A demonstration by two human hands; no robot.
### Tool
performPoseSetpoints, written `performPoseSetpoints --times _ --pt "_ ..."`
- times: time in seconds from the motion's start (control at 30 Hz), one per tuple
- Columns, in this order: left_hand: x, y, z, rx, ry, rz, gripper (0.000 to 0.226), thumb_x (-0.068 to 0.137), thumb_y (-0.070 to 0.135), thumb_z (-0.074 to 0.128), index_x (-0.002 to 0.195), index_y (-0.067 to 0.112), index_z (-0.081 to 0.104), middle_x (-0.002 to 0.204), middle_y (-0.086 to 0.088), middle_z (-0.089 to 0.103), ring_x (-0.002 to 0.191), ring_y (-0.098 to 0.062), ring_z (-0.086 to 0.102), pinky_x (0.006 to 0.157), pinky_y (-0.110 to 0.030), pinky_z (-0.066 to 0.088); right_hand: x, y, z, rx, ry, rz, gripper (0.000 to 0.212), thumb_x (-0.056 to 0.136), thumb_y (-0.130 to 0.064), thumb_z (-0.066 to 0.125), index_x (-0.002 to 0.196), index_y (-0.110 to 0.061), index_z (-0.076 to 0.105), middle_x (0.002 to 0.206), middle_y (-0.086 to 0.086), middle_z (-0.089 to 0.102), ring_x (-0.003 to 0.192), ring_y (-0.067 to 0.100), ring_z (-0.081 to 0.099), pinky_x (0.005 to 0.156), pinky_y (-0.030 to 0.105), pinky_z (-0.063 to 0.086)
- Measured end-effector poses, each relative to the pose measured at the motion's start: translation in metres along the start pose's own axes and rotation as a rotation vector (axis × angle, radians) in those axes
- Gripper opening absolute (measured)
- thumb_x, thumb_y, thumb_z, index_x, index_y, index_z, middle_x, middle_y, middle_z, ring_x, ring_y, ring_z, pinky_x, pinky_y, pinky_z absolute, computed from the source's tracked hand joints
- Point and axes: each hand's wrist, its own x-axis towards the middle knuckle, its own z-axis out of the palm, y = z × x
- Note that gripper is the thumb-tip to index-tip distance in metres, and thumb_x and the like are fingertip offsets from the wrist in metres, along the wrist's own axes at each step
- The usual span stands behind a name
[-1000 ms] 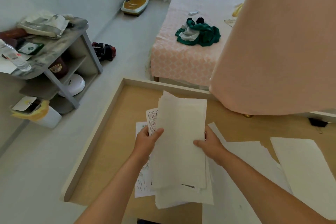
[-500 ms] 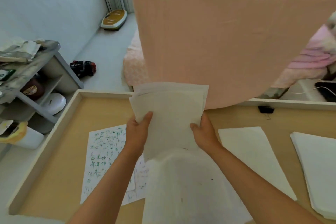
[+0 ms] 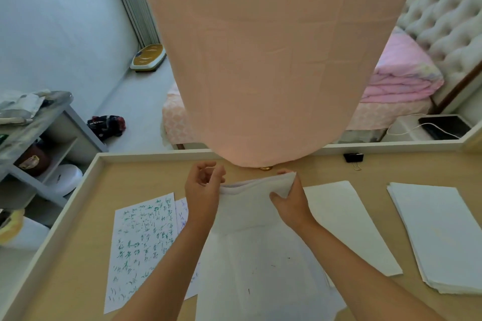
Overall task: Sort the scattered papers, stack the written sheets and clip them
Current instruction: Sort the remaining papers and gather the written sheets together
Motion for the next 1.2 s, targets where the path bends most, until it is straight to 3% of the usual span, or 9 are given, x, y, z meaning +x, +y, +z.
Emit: performPoseSetpoints --times 0.1,0.23,0.43,0.53,0.67,0.83,1.0,1.07,1.2 --pt "0.015 -0.005 -0.004 0.006 0.071 -0.052 0.019 0.088 0.005 0.066 0.102 0.017 0.062 0.088 -0.006 0.071 0.080 -0.019 0.069 0.082 -0.038 0.057 0.002 0.003 0.008 -0.071 -0.032 0.092 0.067 0.086 -0.015 0.068 0.145 -0.026 0.038 0.135 -0.009 0.054 0.124 0.014 0.052 0.106 0.039 0.046" --pt "0.028 -0.016 -0.021 -0.071 0.033 -0.097 0.022 0.091 0.019 0.068 0.112 0.019 0.061 0.098 0.000 0.072 0.091 -0.021 0.068 0.087 -0.035 0.052 0.001 0.004 0.011 -0.088 -0.060 0.156 0.040 0.091 -0.010 0.065 0.129 -0.021 0.056 0.121 -0.004 0.065 0.116 0.020 0.061 0.101 0.041 0.050" --pt "0.024 -0.039 -0.038 -0.041 -0.197 -0.165 0.028 0.084 0.035 0.072 0.107 0.022 0.062 0.095 0.001 0.066 0.084 -0.012 0.063 0.063 -0.017 0.052 -0.001 0.010 0.022 -0.023 0.006 0.216 0.044 0.090 -0.009 0.065 0.131 -0.024 0.055 0.120 -0.005 0.066 0.111 0.017 0.062 0.100 0.043 0.051" --pt "0.024 -0.052 -0.033 0.080 -0.178 -0.190 0.050 0.072 0.038 0.084 0.111 0.025 0.055 0.104 0.004 0.066 0.094 -0.010 0.066 0.076 -0.028 0.055 -0.003 0.011 0.028 -0.041 0.040 0.232 0.050 0.090 -0.006 0.062 0.135 -0.024 0.051 0.122 -0.006 0.063 0.114 0.017 0.060 0.100 0.039 0.050" --pt "0.023 -0.079 -0.038 0.206 -0.216 -0.248 0.047 0.085 0.013 0.074 0.124 0.021 0.050 0.114 0.004 0.062 0.107 -0.019 0.062 0.086 -0.034 0.052 -0.009 0.008 0.028 -0.062 0.092 0.204 0.051 0.089 0.001 0.053 0.134 -0.025 0.050 0.121 -0.009 0.062 0.112 0.012 0.059 0.092 0.028 0.048" --pt "0.015 -0.090 -0.027 0.344 -0.292 -0.264 0.046 0.097 0.005 0.054 0.141 0.013 0.044 0.120 0.000 0.058 0.115 -0.025 0.057 0.096 -0.039 0.047 -0.013 0.022 0.030 -0.196 0.060 0.183 0.063 0.089 0.002 0.049 0.146 -0.022 0.036 0.138 -0.006 0.050 0.131 0.014 0.045 0.113 0.035 0.036" --pt "0.030 -0.068 0.006 0.488 -0.423 -0.143 0.035 0.099 0.010 0.046 0.134 0.018 0.044 0.106 0.010 0.058 0.100 -0.019 0.057 0.084 -0.033 0.044 0.005 0.011 -0.007 -0.102 0.158 0.214 0.052 0.083 0.004 0.042 0.126 -0.025 0.047 0.110 -0.008 0.061 0.102 0.014 0.060 0.080 0.028 0.051" --pt "0.032 -0.066 0.026 0.542 -0.581 -0.216 0.039 0.096 0.009 0.041 0.134 0.018 0.043 0.100 0.007 0.059 0.092 -0.021 0.062 0.072 -0.034 0.049 0.014 0.014 -0.038 -0.090 0.197 0.263 0.046 0.083 0.005 0.043 0.118 -0.023 0.049 0.102 -0.004 0.062 0.090 0.017 0.062 0.065 0.026 0.050" --pt "-0.001 -0.076 0.083 0.549 -0.759 -0.450 0.038 0.091 0.008 0.036 0.124 0.023 0.046 0.099 -0.008 0.066 0.076 -0.024 0.068 0.047 -0.029 0.053 0.031 0.051 -0.107 -0.136 0.221 0.369 0.046 0.084 0.003 0.044 0.123 -0.021 0.049 0.107 -0.001 0.063 0.089 0.019 0.064 0.064 0.030 0.051"
